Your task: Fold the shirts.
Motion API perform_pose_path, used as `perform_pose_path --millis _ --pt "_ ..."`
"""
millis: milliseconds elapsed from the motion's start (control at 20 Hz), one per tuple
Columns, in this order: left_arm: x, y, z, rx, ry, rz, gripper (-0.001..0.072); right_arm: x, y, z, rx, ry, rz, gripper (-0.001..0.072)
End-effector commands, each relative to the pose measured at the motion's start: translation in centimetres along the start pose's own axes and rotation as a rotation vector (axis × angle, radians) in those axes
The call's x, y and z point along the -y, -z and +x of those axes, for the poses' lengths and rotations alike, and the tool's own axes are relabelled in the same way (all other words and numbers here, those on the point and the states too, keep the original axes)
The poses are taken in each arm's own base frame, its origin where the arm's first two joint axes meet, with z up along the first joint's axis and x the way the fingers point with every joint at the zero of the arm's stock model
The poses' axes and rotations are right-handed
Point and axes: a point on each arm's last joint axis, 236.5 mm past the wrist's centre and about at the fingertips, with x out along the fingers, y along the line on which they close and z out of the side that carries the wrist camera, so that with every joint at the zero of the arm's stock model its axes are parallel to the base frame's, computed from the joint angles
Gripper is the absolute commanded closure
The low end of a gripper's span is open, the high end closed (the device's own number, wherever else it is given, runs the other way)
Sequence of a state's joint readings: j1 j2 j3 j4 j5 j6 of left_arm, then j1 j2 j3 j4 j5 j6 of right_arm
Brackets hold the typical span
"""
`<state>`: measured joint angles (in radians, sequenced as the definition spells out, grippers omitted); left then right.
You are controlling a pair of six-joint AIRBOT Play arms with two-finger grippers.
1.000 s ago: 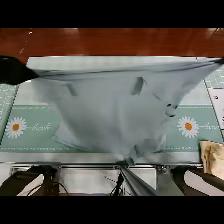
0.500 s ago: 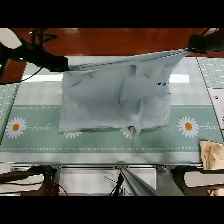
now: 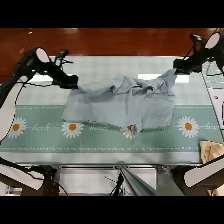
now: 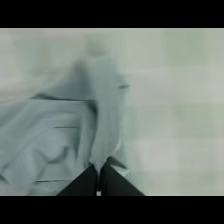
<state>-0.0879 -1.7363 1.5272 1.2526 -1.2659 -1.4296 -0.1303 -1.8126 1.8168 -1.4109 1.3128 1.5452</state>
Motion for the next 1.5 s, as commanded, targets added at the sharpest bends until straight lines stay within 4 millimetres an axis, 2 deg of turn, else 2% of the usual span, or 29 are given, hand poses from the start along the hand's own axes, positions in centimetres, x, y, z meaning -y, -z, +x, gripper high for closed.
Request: perform_pose_path --millis 0,50,100,250,300,350,400,550,650,750,850,900,1000,1100,1200,1400,1450 --pt "0.2 2.4 0.5 -0.113 0.026 -0.037 0.0335 -0.9 2.4 0.6 -0.106 -0.046 0.011 0.0662" --pt "0.1 2.8 -0.2 -0.121 0.028 -0.040 0.0318 -1.1 2.7 -0.2 -0.116 -0.052 0.000 0.0558" --pt "-0.1 3.0 -1.0 -0.124 0.029 -0.045 0.0317 -1.2 3.0 -1.3 -0.124 -0.053 -0.035 0.0513" --pt "-1.1 4.6 -4.3 -0.147 0.039 -0.038 0.0317 -0.5 5.0 -5.3 -0.177 -0.017 -0.166 0.0506" --pt "-1.6 5.3 -5.3 -0.161 0.040 -0.042 0.0314 0.0 5.1 -6.6 -0.164 -0.008 -0.157 0.0450" --pt "-2.2 6.3 -6.3 -0.189 0.047 -0.062 0.0193 0.5 5.3 -7.7 -0.160 -0.008 -0.155 0.0327" --pt "-2.8 7.5 -7.1 -0.225 0.057 -0.086 0.0108 1.2 6.0 -8.7 -0.179 -0.008 -0.155 0.0215" --pt "-4.5 10.9 -7.9 -0.290 0.079 -0.165 0.0108 4.2 8.0 -10.2 -0.230 -0.008 -0.057 0.0223" --pt "-5.7 13.7 -6.7 -0.318 0.097 -0.221 0.0108 5.5 9.2 -10.5 -0.227 -0.050 0.010 0.0223" --pt "-6.6 16.7 -4.6 -0.365 0.125 -0.290 0.0108 6.0 10.2 -10.2 -0.211 -0.115 0.064 0.0223" --pt "-6.6 18.1 -2.3 -0.367 0.154 -0.325 0.0108 6.1 11.3 -9.6 -0.210 -0.176 0.110 0.0222" --pt "-6.3 18.0 -1.1 -0.343 0.168 -0.329 0.0108 6.1 11.7 -9.3 -0.209 -0.199 0.123 0.0222" --pt "-5.4 16.5 0.3 -0.272 0.223 -0.329 0.0108 6.0 11.9 -9.0 -0.205 -0.216 0.124 0.0222" --pt "-4.7 14.6 1.4 -0.211 0.262 -0.341 0.0108 5.6 11.6 -9.0 -0.189 -0.234 0.121 0.0222" --pt "-4.5 13.6 2.2 -0.180 0.268 -0.349 0.0108 5.4 11.5 -9.1 -0.185 -0.242 0.115 0.0222" --pt "-3.7 13.6 4.3 -0.206 0.260 -0.338 0.0119 5.4 11.4 -9.0 -0.180 -0.240 0.116 0.0222" --pt "-3.4 13.7 4.9 -0.217 0.256 -0.341 0.0179 5.4 11.4 -9.1 -0.182 -0.240 0.115 0.0222"
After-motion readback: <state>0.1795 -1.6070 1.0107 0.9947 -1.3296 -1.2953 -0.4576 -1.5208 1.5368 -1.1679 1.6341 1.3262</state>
